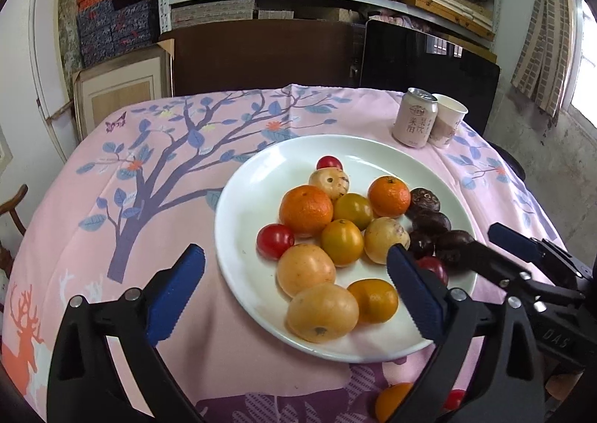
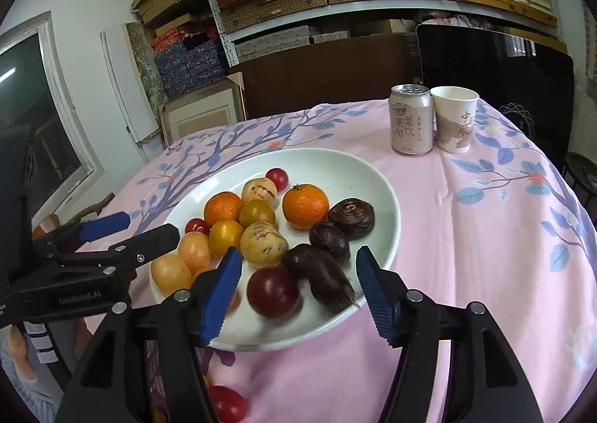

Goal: Organize fruits
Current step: 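Carry the pale yellow fruit and dark purple fruit to the plate and release both, then move both open tools back to the remaining fruit cluster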

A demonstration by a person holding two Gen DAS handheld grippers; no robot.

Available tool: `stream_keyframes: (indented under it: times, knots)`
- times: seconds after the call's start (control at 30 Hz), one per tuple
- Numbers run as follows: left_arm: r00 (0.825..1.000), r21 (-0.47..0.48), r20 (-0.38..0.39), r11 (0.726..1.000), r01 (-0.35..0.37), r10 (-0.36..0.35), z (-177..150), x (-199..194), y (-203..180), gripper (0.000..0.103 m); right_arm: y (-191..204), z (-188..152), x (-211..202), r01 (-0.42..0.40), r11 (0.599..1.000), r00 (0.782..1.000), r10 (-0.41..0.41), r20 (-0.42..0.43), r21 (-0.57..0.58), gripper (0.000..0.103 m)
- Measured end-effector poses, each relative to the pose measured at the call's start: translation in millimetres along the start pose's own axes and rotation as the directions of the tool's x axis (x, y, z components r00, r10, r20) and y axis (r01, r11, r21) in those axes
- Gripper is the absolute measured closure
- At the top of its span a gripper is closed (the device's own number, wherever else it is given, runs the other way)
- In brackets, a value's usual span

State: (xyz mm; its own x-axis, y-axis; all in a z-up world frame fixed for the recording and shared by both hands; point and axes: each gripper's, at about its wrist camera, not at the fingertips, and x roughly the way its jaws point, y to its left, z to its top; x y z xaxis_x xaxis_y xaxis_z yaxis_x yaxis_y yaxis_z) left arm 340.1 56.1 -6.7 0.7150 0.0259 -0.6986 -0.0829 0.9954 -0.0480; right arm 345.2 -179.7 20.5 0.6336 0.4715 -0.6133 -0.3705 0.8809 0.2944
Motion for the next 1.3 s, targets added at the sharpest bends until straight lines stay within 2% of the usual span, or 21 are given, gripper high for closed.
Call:
stream_keyframes:
  times: [0.1, 0.23, 0.43, 0.57, 0.83, 1.3]
  knots:
    - [1.0, -0.02, -0.003, 1.0, -0.012, 0.011, -6.3, -3.3, 6.2, 0.006, -11.2, -5.7, -9.9, 0.005, 0.999, 1.0, -0.006, 0.021, 0.052, 0.028]
    - [0.999, -0.03, 0.025, 0.999, -0.036, 0.036, -16.1, -17.3, 10.0, 0.005, -19.2, -13.2, -14.2, 0.001, 0.995, 1.0, -0.003, 0.016, 0.098, 0.028]
    - [0.998, -0.023, 0.045, 0.998, -0.05, 0.051, -36.0, -38.9, 7.9, 0.005, -10.4, -30.0, -30.5, 0.016, 0.997, 1.0, -0.017, 0.015, 0.074, 0.027]
    - [0.998, -0.015, 0.03, 0.998, -0.063, 0.064, -52.6, -48.1, 3.0, 0.005, -6.9, -44.3, -41.7, 0.018, 0.997, 1.0, -0.019, 0.01, 0.08, 0.018]
    - [0.993, 0.023, 0.076, 0.995, -0.097, 0.095, -74.3, -77.7, -9.7, 0.005, -0.1, -68.2, -58.5, 0.005, 0.995, 1.0, -0.005, 0.001, 0.1, 0.017]
    - [0.994, 0.002, 0.067, 0.996, -0.09, 0.09, -107.0, -101.9, -8.0, 0.005, 5.1, -89.3, -84.2, 0.009, 0.994, 1.0, -0.012, 0.02, 0.107, 0.017]
